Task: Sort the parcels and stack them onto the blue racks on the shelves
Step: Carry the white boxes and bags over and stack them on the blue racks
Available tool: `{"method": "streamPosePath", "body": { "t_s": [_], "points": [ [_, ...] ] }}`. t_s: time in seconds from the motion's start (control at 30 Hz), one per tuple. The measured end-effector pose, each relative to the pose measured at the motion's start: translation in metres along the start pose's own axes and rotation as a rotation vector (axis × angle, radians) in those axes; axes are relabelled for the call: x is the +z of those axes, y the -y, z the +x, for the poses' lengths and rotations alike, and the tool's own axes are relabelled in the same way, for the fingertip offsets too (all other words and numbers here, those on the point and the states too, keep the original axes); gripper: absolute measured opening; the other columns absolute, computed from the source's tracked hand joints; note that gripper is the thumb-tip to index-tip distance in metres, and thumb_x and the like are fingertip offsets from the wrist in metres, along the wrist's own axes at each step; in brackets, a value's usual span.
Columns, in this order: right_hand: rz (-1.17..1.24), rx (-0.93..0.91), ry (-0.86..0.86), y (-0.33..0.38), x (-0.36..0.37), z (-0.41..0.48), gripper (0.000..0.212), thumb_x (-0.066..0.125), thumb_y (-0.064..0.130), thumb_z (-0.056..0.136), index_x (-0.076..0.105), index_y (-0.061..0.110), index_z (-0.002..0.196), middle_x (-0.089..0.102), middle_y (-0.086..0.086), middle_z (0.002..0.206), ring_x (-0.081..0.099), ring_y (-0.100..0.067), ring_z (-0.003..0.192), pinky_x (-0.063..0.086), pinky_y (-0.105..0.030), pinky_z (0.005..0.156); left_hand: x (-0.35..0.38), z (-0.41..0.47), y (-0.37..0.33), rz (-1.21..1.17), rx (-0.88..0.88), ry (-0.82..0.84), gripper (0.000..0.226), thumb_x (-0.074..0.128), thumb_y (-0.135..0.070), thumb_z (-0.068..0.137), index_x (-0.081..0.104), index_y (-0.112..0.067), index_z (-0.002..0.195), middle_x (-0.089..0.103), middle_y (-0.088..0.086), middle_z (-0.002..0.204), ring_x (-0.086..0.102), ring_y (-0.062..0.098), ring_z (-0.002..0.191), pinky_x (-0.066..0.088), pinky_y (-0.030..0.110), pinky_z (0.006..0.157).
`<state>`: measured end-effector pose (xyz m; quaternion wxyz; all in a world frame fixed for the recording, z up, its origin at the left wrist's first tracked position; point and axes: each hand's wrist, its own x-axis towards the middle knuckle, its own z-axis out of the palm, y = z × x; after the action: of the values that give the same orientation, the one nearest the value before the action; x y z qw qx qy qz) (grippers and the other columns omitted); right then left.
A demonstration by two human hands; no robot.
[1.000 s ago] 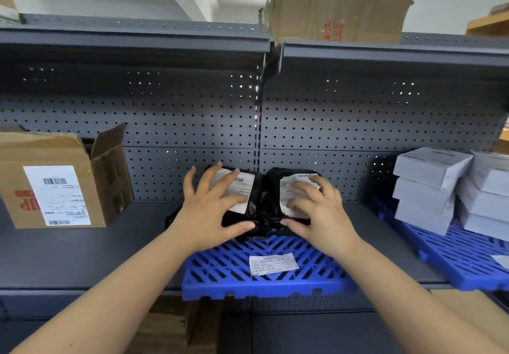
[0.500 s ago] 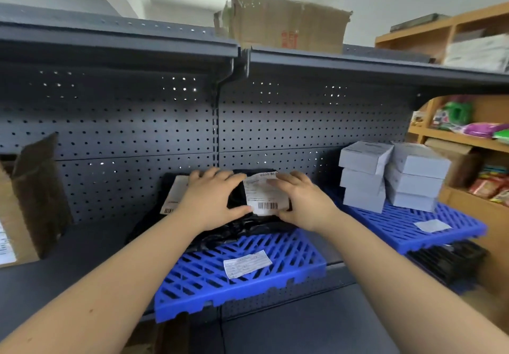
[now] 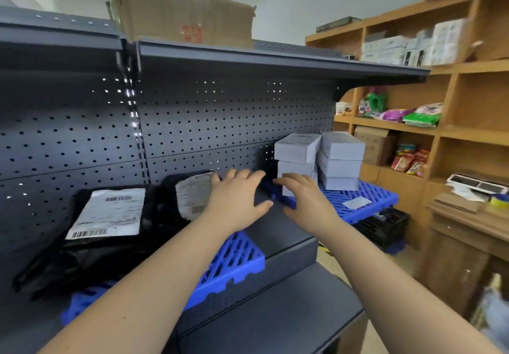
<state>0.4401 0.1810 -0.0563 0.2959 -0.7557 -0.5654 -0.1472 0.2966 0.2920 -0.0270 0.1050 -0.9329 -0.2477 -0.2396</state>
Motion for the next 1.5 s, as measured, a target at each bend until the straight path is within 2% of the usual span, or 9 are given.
{"method": "streamPosePath", "body": {
  "t_s": [0.2,0.3,0.43,0.57,0.7,0.83,0.97,1.1,1.5],
  "points": [
    [-0.016,0.060,0.022,-0.072,-0.033,-0.012,0.055,0.066,0.012,0.083,0.050,0.026,0.134,0.040,0.001,0.145,0.028,-0.022,0.133,0.027,-0.030,0.106,0.019,0.035,-0.060,-0.017,-0.072,0.003,0.058,0.042,-0.061,0.088,0.036,-0.034,0.139,0.050,-0.006,0.136,0.039,0.022,0.127,0.013,0.059,0.110],
    [0.034,0.080,-0.017,-0.110,-0.051,-0.009,0.050,0.067,0.016,0.085,0.052,0.026,0.132,0.043,0.003,0.142,0.030,-0.019,0.130,0.023,-0.021,0.101,0.025,0.055,-0.091,-0.103,-0.137,-0.048,0.052,0.040,-0.057,0.092,0.041,-0.032,0.137,0.051,-0.005,0.135,0.041,0.023,0.126,0.024,0.052,0.106],
    [0.038,0.020,0.022,-0.149,-0.063,-0.010,0.046,0.063,0.020,0.090,0.051,0.023,0.133,0.043,0.005,0.141,0.029,-0.018,0.130,0.021,-0.018,0.098,0.038,0.082,-0.129,-0.632,-0.311,-0.109,0.041,0.045,-0.054,0.093,0.052,-0.033,0.128,0.057,-0.008,0.127,0.056,0.020,0.108,0.045,0.039,0.092],
    [0.112,0.012,0.049,-0.192,-0.071,-0.007,0.043,0.057,0.009,0.091,0.053,0.023,0.131,0.046,0.007,0.137,0.033,-0.018,0.128,0.024,-0.022,0.100,0.065,0.110,-0.168,-1.066,-0.359,-0.038,0.034,0.045,-0.047,0.096,0.055,-0.032,0.125,0.058,-0.007,0.126,0.054,0.011,0.111,0.042,0.028,0.091],
    [0.388,0.124,0.011,-0.223,-0.077,-0.005,0.040,0.054,0.007,0.091,0.055,0.027,0.127,0.050,0.020,0.116,0.043,0.000,0.097,0.032,-0.018,0.085,0.075,0.127,-0.196,-1.380,-0.429,-0.057,0.036,0.036,-0.043,0.100,0.052,-0.028,0.128,0.056,-0.008,0.129,0.052,0.005,0.116,0.037,0.016,0.091],
    [0.677,0.241,-0.087,-0.243,-0.073,0.002,0.042,0.049,0.005,0.095,0.052,0.038,0.120,0.052,0.015,0.120,0.051,-0.011,0.062,0.043,-0.022,0.054,0.074,0.143,-0.205,-1.556,-0.474,-0.001,0.051,0.021,-0.043,0.102,0.042,-0.016,0.141,0.051,-0.003,0.135,0.046,0.003,0.115,0.036,0.008,0.084],
    [0.844,0.303,-0.249,-0.250,-0.072,0.021,0.036,0.050,0.013,0.098,0.053,0.034,0.127,0.048,0.028,0.124,0.051,0.008,0.111,0.041,-0.007,0.080,0.084,0.159,-0.200,-1.658,-0.520,0.014,0.050,0.018,-0.044,0.103,0.042,-0.021,0.140,0.045,-0.015,0.138,0.043,-0.003,0.120,0.028,0.016,0.096],
    [1.066,0.491,-0.286,-0.253,-0.057,0.035,0.031,0.044,0.036,0.100,0.052,0.042,0.129,0.049,0.028,0.125,0.045,-0.008,0.127,0.038,-0.026,0.090,0.109,0.173,-0.195,-1.611,-0.508,0.022,0.045,0.018,-0.058,0.097,0.057,-0.045,0.114,0.056,-0.027,0.121,0.047,-0.017,0.106,0.033,0.016,0.090],
    [1.281,0.455,-0.211,-0.273,-0.042,0.050,0.067,0.022,0.065,0.091,0.037,0.028,0.145,0.041,0.010,0.149,0.038,-0.006,0.136,0.027,-0.037,0.116,0.123,0.197,-0.181,-1.909,-0.405,-0.012,0.073,0.023,-0.078,0.073,0.054,-0.038,0.125,0.058,-0.016,0.130,0.050,0.000,0.121,0.033,0.028,0.106]
  ]
}}
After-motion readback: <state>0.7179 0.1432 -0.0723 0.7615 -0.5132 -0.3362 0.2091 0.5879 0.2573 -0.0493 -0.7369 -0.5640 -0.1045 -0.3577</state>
